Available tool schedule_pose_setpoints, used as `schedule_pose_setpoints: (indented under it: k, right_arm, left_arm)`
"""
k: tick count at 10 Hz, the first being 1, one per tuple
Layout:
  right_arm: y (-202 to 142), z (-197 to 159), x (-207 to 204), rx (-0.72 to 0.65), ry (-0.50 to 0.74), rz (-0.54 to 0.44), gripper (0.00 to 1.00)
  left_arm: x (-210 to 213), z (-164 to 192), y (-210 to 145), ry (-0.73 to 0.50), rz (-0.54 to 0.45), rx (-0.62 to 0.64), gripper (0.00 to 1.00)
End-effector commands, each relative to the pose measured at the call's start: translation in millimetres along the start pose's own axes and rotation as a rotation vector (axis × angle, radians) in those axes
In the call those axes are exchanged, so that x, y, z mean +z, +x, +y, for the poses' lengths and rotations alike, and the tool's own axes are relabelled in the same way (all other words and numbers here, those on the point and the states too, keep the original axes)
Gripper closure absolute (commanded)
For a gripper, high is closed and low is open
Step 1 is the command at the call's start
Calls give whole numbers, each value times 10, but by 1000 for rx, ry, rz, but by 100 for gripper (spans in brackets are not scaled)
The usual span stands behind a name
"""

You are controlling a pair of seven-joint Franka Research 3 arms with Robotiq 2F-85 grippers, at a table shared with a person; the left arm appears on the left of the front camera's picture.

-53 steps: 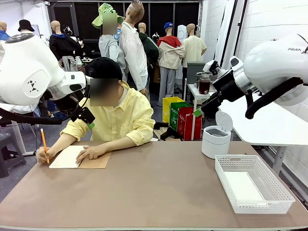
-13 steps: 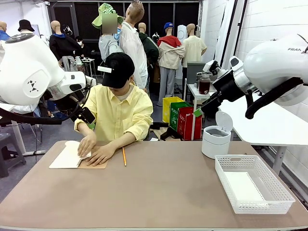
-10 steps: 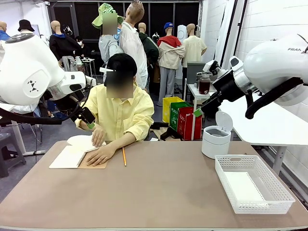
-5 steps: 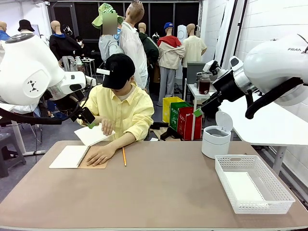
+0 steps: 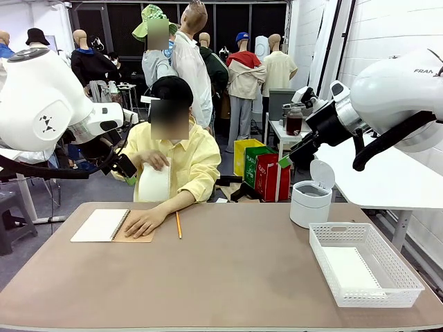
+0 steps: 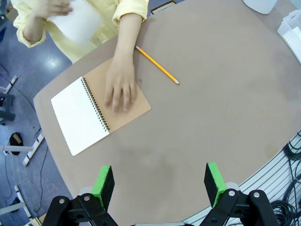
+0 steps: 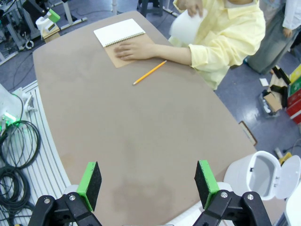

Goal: Sort the paper based on its condition.
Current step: If a person hands you a paper, place it in the Organizing basket , and if it's crumpled, put it in the Trash can.

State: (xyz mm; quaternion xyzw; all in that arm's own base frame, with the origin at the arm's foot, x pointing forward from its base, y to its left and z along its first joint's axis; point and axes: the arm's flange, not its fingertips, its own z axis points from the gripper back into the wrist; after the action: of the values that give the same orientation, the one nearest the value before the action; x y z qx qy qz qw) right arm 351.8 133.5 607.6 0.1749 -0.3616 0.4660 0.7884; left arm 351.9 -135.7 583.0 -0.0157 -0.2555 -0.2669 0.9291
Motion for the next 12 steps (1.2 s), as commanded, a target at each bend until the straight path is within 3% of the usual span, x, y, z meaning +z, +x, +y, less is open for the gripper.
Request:
schedule_pose_setpoints:
  k: [1, 12]
  right_arm:
    - [-11, 2, -7, 8, 5, 7, 0]
    - [-11, 2, -7, 8, 5, 7, 0]
  left_arm:
    - [3, 6, -1, -2, -6, 0, 0]
    - [3, 6, -1, -2, -6, 0, 0]
